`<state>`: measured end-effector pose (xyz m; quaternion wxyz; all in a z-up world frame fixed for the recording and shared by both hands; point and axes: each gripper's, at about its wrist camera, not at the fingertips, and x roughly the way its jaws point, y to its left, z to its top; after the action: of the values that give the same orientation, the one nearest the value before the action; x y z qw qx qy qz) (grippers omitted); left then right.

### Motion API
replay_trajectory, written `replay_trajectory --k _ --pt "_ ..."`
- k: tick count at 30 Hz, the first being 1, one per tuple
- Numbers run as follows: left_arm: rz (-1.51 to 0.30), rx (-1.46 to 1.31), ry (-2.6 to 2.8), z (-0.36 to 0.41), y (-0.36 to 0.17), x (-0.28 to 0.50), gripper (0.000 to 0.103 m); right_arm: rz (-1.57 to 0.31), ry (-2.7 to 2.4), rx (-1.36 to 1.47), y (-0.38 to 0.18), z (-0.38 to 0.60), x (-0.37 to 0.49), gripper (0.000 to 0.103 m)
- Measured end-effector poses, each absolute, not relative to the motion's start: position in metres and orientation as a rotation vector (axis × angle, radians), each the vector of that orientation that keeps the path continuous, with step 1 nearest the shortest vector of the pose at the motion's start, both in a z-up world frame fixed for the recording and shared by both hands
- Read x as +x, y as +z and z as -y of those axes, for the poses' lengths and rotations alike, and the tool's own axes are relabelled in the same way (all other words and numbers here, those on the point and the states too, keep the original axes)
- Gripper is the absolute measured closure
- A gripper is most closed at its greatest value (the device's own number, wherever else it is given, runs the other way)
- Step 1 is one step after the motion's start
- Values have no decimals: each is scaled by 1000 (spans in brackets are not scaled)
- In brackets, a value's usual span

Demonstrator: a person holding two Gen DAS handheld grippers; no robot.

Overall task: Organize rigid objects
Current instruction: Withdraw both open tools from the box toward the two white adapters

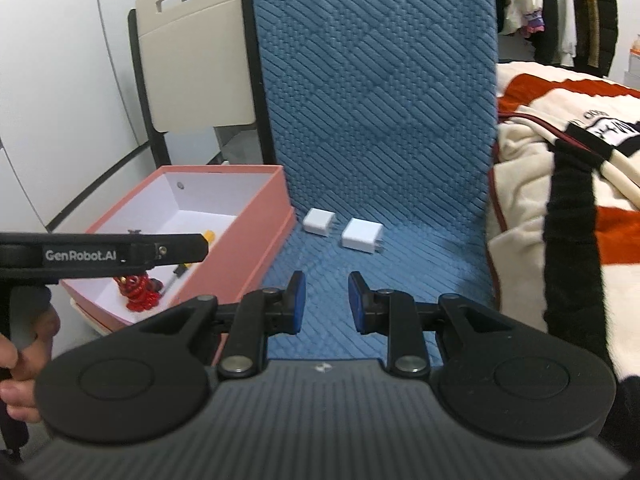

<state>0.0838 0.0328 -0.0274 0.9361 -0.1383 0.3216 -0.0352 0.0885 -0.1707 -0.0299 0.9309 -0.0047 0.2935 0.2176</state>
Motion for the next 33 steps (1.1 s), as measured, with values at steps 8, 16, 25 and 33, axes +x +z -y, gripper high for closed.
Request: replay_trajectory --k 8,16,25,33 --pt "-681 -272 -87 -12 -44 84 38 -641 419 20 -48 190 85 75" --pt "-685 -248 -102 4 -68 74 38 -638 415 -16 -73 198 76 75" --pt "-673 -175 -100 13 -95 109 38 -643 403 -16 -85 200 87 75" --pt "-683 -110 -114 18 -105 166 38 -661 390 12 -92 193 115 75"
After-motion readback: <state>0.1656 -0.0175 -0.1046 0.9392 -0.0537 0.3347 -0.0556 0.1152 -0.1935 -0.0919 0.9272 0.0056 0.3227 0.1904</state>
